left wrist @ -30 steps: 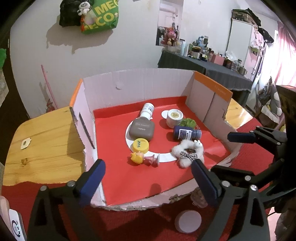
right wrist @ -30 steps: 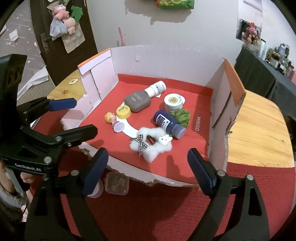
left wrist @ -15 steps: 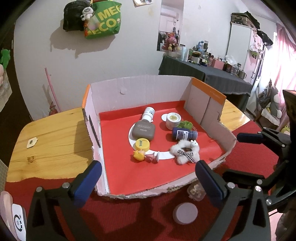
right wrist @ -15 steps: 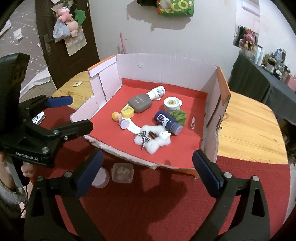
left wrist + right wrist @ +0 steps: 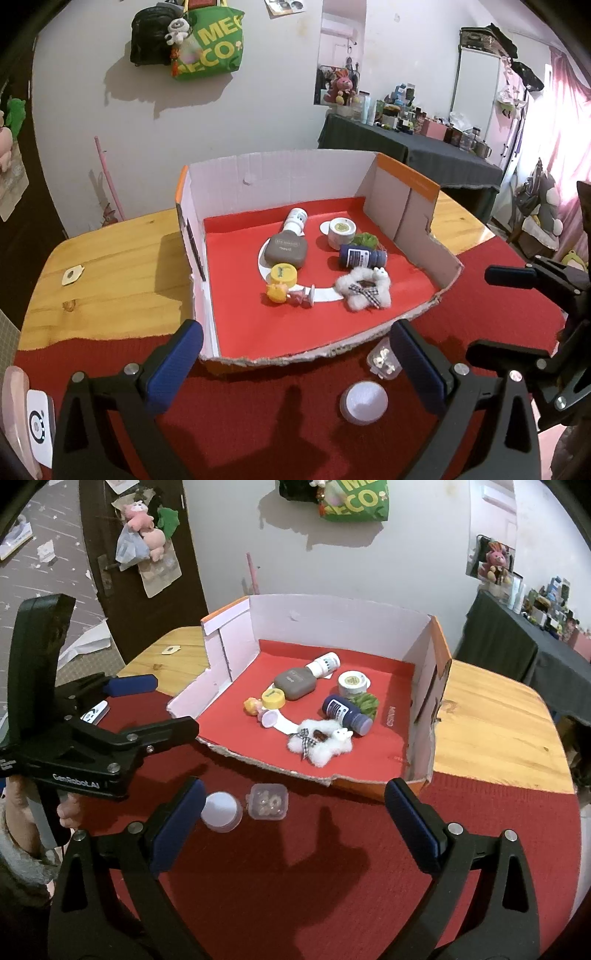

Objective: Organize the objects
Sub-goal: 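Move both grippers down toward the white round tin and clear plastic box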

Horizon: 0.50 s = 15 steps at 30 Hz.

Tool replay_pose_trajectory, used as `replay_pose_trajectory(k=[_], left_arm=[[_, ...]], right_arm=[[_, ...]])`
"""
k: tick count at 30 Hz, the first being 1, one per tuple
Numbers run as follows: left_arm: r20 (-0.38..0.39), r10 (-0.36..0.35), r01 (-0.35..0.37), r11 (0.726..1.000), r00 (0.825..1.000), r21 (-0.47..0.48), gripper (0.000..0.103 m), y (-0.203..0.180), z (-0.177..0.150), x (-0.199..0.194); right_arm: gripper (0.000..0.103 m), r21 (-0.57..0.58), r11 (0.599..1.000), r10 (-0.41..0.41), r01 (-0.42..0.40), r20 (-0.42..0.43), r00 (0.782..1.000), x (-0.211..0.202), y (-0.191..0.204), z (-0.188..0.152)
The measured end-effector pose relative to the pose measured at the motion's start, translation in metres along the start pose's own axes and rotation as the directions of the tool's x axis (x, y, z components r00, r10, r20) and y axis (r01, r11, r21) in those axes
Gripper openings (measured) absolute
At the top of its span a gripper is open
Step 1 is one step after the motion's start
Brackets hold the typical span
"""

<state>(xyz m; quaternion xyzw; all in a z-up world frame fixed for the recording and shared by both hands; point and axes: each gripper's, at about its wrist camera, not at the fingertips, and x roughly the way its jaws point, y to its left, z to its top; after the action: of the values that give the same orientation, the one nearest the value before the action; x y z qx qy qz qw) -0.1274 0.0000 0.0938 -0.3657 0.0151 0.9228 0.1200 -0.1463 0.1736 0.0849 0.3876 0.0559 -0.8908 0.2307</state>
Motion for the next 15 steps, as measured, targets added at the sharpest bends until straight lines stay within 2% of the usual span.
replay_pose_trajectory(k=[15], left_arm=[[-0.07, -0.027, 0.024, 0.999, 0.997, -0.038, 0.103, -0.005, -0.036, 0.01]], right_arm=[[0.099, 0.03, 0.999, 0.013, -0.011, -0.047, 0.999, 0.009, -0.002, -0.03]])
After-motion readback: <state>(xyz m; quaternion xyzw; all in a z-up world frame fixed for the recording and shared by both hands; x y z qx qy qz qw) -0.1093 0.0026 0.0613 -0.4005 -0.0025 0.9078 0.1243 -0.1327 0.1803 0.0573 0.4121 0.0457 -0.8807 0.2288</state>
